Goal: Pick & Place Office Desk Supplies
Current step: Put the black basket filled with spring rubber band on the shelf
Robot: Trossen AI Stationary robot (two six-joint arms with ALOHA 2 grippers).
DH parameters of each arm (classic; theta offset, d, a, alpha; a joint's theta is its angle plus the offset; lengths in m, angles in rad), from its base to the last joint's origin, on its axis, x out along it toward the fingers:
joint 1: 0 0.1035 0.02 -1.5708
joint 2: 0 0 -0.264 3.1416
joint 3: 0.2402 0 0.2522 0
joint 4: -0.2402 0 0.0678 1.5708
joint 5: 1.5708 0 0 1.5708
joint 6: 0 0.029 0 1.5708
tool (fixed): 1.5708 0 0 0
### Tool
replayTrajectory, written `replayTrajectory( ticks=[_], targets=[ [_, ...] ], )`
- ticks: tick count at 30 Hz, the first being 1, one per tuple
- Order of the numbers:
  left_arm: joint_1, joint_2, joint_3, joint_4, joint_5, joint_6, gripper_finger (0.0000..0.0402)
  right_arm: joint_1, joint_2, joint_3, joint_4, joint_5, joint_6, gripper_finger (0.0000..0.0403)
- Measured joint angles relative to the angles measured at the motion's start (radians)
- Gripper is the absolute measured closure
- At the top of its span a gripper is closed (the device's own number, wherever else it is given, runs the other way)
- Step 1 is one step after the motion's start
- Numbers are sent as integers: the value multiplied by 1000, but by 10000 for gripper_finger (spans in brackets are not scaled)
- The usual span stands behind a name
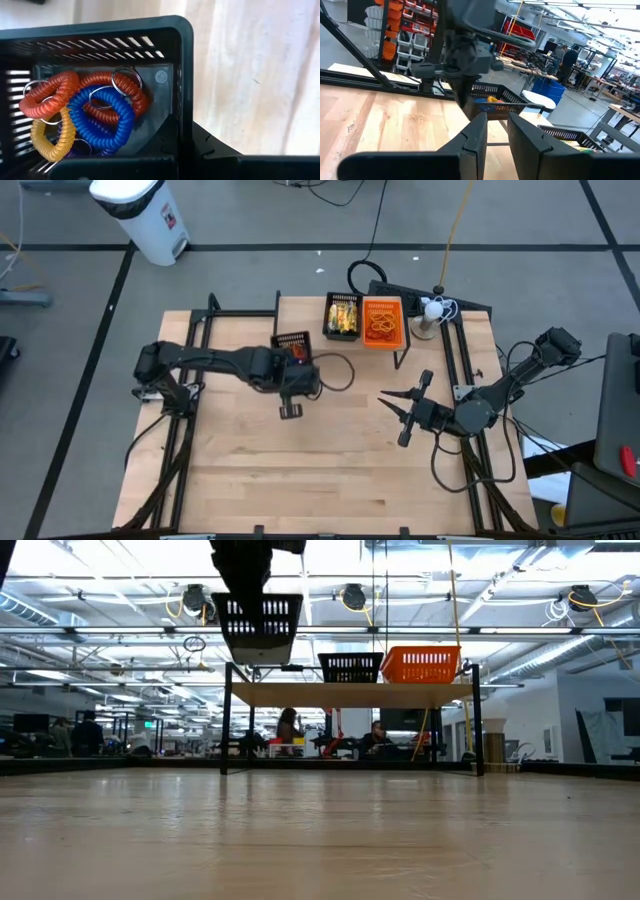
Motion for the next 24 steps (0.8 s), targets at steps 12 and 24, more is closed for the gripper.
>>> replayTrajectory(
  ticks=[12, 24],
  targets=[
    [132, 0, 0, 28, 2, 147, 401, 0, 0, 0, -4, 2, -16, 335],
    [253, 0, 0, 58, 9, 309, 401, 0, 0, 0, -22, 3, -31, 335]
  ],
)
